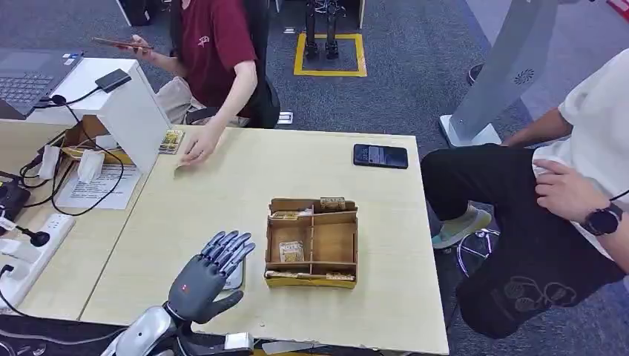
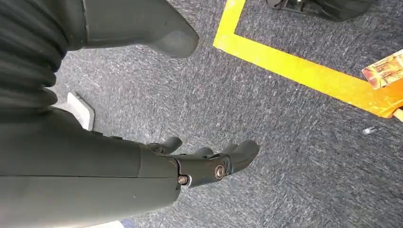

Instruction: Pass the card to the sensor for recognition and then transmit it.

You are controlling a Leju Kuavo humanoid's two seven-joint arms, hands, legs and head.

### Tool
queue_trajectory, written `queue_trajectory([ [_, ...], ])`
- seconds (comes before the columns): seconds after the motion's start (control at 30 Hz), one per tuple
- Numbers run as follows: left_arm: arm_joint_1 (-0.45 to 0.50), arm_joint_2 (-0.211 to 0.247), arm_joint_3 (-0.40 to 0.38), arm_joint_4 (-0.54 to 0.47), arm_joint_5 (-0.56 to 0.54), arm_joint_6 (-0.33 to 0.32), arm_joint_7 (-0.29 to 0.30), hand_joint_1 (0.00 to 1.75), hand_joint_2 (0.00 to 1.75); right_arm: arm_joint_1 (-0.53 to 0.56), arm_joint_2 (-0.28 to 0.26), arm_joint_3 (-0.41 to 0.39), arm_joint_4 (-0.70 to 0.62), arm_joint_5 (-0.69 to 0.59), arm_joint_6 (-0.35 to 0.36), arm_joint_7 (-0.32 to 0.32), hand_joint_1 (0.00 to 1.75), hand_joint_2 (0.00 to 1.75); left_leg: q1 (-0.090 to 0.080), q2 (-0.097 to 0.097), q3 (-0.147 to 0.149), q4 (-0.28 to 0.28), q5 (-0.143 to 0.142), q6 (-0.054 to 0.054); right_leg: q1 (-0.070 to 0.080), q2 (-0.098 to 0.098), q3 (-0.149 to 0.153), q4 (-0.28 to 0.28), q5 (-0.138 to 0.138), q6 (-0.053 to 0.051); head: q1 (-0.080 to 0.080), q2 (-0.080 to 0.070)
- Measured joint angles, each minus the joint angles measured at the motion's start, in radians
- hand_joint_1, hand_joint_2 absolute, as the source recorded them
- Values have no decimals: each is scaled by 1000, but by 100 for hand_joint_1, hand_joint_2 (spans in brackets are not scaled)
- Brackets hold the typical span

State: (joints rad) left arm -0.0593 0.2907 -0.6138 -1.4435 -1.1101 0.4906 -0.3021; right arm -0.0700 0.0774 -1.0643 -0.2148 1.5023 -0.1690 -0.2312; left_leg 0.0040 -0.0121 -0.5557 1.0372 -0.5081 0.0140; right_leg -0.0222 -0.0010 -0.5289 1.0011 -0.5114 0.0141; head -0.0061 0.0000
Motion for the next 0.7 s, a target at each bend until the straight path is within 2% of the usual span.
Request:
queue_trajectory([
  [0.3, 13, 13, 0, 6, 62, 10, -42, 0, 175, 1, -4, 1, 0, -3, 0, -2, 0, 175, 0, 0, 0, 0, 0, 0, 0, 0, 0, 0, 0, 0, 0, 0],
  [0.7, 30, 25, 1, -3, 84, 15, -75, 0, 175, 1, -7, 1, 0, -4, 1, -3, 0, 175, 0, 0, 0, 0, 0, 0, 0, 0, 0, 0, 0, 0, 0, 0],
])
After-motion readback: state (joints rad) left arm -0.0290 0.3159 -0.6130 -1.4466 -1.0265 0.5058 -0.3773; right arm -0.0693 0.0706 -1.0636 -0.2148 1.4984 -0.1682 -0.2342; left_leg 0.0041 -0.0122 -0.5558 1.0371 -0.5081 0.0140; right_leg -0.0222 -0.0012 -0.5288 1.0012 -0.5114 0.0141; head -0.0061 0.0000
